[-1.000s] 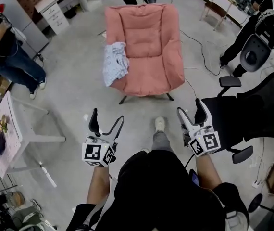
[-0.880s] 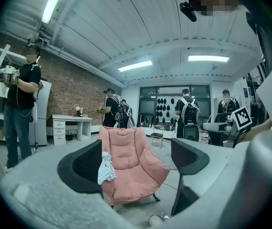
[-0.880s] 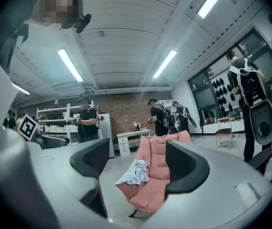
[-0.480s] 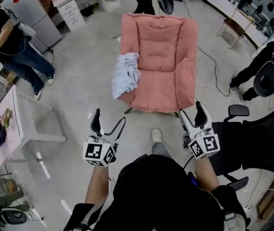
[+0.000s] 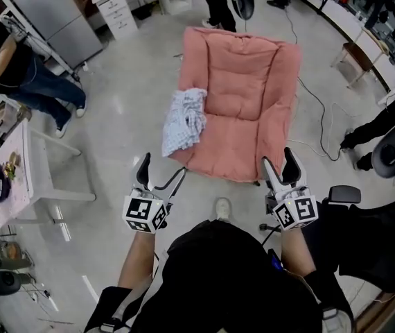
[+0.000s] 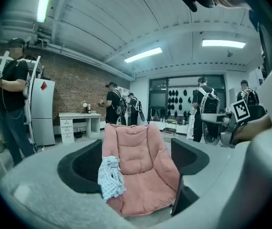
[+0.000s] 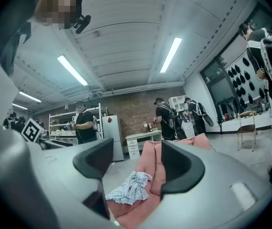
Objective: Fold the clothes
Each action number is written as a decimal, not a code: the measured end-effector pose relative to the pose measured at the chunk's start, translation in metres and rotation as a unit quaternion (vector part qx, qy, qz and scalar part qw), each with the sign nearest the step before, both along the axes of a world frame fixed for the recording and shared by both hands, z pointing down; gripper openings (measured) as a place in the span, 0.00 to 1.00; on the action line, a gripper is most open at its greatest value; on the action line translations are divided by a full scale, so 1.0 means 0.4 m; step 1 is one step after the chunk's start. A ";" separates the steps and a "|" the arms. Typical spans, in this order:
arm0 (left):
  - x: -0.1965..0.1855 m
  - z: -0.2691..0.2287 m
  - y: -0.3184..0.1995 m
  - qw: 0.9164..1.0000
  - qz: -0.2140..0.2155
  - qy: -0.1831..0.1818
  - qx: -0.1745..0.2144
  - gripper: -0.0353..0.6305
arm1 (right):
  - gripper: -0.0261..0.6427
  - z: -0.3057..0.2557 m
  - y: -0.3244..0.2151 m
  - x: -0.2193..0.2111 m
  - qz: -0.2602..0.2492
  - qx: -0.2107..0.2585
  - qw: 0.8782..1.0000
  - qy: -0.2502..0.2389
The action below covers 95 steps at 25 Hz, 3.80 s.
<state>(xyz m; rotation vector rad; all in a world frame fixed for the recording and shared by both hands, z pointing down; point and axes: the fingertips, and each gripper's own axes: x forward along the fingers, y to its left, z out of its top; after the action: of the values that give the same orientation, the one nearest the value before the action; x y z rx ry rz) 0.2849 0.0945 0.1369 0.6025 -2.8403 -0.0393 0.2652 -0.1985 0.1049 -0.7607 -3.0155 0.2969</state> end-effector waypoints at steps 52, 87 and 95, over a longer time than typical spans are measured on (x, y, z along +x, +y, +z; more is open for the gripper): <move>-0.545 1.016 0.007 0.922 0.118 0.269 -0.252 0.38 | 0.46 0.557 0.125 -0.421 -0.024 0.096 0.964 0.247; -0.539 0.897 0.181 0.942 0.065 0.298 -0.138 0.12 | 0.43 0.606 0.439 -0.617 -0.140 0.129 0.950 0.246; -0.542 0.868 0.208 0.944 0.067 0.308 -0.098 0.12 | 0.35 0.693 0.604 -0.746 -0.205 0.166 0.932 0.250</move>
<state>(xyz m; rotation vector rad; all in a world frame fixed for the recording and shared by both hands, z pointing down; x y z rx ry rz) 0.0681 0.1779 0.4840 0.6083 -2.1634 0.0665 -0.0331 0.0432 0.3822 -1.0553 -2.2804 -0.0326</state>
